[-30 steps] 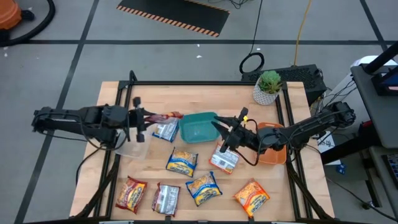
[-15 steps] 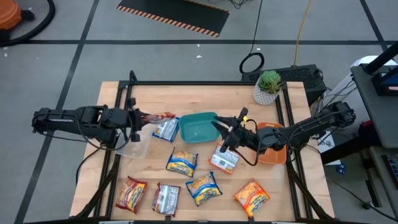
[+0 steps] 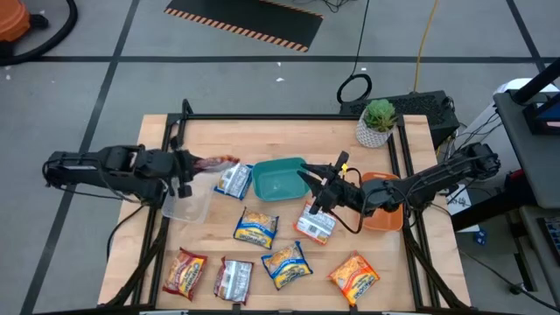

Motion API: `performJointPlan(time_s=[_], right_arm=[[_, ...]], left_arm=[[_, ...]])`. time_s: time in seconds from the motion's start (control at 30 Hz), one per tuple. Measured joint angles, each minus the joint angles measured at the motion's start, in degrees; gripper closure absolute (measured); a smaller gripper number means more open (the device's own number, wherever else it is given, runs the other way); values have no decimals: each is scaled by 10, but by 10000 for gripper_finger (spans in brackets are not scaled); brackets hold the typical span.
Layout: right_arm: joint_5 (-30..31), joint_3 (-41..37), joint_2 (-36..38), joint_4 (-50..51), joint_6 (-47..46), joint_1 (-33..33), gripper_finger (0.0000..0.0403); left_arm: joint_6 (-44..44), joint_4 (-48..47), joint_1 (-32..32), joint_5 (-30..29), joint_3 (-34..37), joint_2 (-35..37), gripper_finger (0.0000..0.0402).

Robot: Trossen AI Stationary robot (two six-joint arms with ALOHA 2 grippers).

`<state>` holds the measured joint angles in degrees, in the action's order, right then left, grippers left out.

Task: Sort Maruchan noodles
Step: Put the top red noodle pack into the transparent bin

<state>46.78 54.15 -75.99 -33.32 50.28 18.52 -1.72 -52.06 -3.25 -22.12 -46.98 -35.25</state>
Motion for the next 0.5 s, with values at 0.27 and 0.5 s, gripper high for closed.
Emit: performJointPlan(time_s=[0.27, 0.5], right_arm=[[0, 0, 0, -1, -1, 0, 308], [29, 0, 0, -1, 3, 3, 308]], left_arm=[[77, -137, -5, 11, -73, -11, 281], [42, -249, -7, 31, -83, -11, 281]])
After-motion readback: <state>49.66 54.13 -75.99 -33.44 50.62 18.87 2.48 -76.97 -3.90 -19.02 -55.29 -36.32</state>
